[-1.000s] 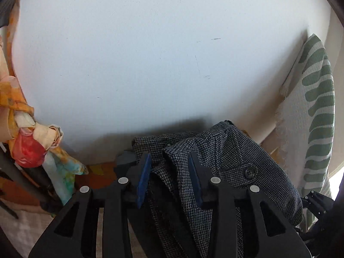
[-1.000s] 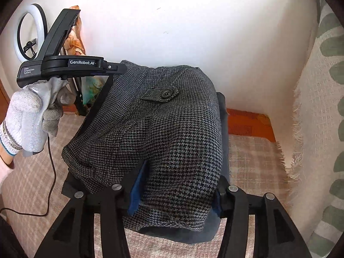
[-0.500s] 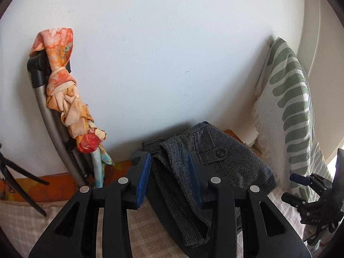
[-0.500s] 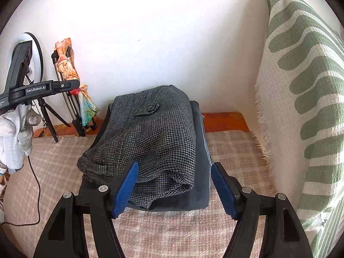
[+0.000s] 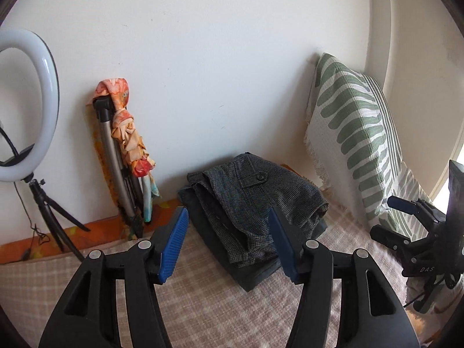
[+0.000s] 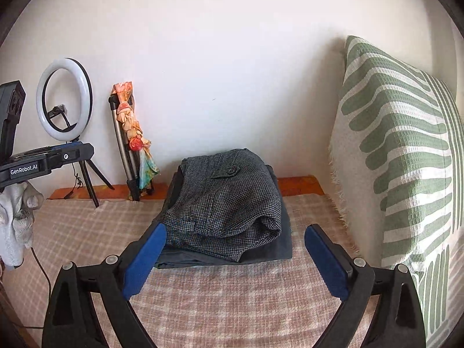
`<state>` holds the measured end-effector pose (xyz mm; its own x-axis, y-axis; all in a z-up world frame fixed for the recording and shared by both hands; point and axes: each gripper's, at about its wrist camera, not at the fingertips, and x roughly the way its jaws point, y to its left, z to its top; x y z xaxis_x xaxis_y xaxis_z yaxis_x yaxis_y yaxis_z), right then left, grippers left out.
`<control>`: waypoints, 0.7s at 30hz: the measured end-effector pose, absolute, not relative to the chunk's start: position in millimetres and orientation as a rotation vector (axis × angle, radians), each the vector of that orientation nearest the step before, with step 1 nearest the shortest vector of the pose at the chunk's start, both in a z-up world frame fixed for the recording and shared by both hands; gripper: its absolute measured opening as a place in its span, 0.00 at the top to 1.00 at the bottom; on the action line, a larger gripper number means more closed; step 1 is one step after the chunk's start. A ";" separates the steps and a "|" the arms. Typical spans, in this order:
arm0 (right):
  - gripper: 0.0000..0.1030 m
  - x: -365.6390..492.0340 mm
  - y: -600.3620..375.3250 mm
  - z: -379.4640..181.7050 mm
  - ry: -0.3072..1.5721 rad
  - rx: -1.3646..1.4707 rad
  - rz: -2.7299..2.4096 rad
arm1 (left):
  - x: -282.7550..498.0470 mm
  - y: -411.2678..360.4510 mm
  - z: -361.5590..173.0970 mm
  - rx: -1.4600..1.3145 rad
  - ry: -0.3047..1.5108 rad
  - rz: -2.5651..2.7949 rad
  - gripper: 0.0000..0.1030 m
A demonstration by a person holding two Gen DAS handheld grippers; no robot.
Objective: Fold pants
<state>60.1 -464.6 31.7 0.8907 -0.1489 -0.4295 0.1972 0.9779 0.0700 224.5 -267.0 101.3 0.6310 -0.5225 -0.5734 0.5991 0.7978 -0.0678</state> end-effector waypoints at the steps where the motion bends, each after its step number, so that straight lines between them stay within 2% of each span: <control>1: 0.03 55.4 -458.6 32.3 0.432 0.113 -0.183 | 217.4 -262.5 101.4 0.124 0.611 -0.643 0.45; 4: 0.00 41.1 -441.4 34.5 0.414 0.112 -0.182 | 195.3 -249.6 100.4 0.106 0.608 -0.650 0.43; 8: 0.00 22.2 -421.3 35.6 0.400 0.140 -0.189 | 165.5 -234.9 97.4 0.118 0.585 -0.645 0.28; 21: 0.00 -12.1 -360.4 16.3 0.382 0.163 -0.242 | 98.9 -172.7 62.4 0.090 0.611 -0.597 0.26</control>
